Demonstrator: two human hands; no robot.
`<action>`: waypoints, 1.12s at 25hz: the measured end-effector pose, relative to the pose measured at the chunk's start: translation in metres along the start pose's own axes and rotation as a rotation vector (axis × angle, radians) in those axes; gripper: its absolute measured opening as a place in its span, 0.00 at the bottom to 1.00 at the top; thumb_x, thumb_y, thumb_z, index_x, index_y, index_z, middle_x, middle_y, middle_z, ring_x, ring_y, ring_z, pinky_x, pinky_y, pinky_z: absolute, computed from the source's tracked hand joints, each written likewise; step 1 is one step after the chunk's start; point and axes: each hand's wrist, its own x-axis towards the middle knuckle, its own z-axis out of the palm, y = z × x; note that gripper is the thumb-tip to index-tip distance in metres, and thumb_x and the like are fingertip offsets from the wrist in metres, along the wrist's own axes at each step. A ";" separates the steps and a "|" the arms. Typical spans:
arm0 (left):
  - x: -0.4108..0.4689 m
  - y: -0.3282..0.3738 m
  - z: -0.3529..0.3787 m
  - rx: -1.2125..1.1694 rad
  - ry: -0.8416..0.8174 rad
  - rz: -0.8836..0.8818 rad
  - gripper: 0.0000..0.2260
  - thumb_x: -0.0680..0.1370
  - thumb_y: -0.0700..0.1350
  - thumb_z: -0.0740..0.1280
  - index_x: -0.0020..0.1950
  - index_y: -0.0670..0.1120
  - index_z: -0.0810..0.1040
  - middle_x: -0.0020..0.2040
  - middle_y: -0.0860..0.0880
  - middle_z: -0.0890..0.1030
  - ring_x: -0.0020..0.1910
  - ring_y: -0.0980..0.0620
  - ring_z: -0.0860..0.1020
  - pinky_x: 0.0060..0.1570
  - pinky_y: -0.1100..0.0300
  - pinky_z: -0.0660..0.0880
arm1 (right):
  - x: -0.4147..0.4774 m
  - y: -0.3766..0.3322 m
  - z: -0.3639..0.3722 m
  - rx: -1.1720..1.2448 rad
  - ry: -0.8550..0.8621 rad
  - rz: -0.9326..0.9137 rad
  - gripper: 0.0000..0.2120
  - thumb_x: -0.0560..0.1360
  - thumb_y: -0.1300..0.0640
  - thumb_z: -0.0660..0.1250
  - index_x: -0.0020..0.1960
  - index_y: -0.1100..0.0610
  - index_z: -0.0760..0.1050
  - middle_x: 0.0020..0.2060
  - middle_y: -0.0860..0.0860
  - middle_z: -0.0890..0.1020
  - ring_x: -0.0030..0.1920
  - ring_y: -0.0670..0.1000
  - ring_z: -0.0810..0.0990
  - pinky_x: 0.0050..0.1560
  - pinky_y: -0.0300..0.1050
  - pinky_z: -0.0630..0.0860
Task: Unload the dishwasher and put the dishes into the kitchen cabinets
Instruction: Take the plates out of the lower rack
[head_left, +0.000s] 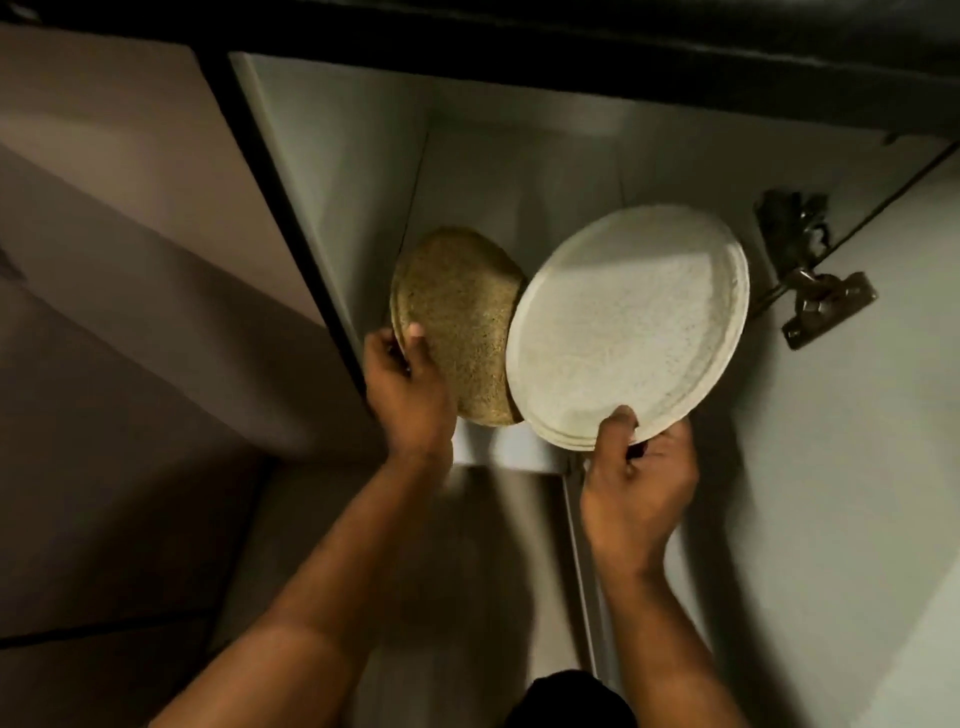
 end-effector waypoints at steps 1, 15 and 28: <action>0.009 -0.010 0.013 -0.086 0.024 -0.063 0.08 0.82 0.50 0.62 0.52 0.46 0.72 0.45 0.51 0.78 0.46 0.53 0.78 0.47 0.56 0.75 | 0.008 0.008 0.013 0.049 0.010 -0.023 0.12 0.76 0.62 0.63 0.57 0.64 0.77 0.46 0.41 0.81 0.44 0.33 0.80 0.44 0.28 0.73; 0.141 -0.065 0.097 -0.138 -0.035 -0.054 0.18 0.77 0.33 0.57 0.67 0.39 0.69 0.62 0.40 0.76 0.59 0.42 0.77 0.57 0.57 0.75 | 0.166 0.135 0.152 0.578 -0.150 0.431 0.36 0.68 0.63 0.74 0.72 0.58 0.61 0.63 0.61 0.76 0.50 0.57 0.83 0.40 0.52 0.82; 0.133 -0.080 0.100 0.969 -0.462 0.997 0.20 0.73 0.61 0.62 0.59 0.53 0.80 0.55 0.52 0.82 0.57 0.47 0.78 0.57 0.53 0.72 | 0.160 0.143 0.139 -0.915 -0.305 -0.419 0.19 0.77 0.44 0.65 0.66 0.47 0.75 0.72 0.50 0.70 0.73 0.56 0.63 0.67 0.54 0.59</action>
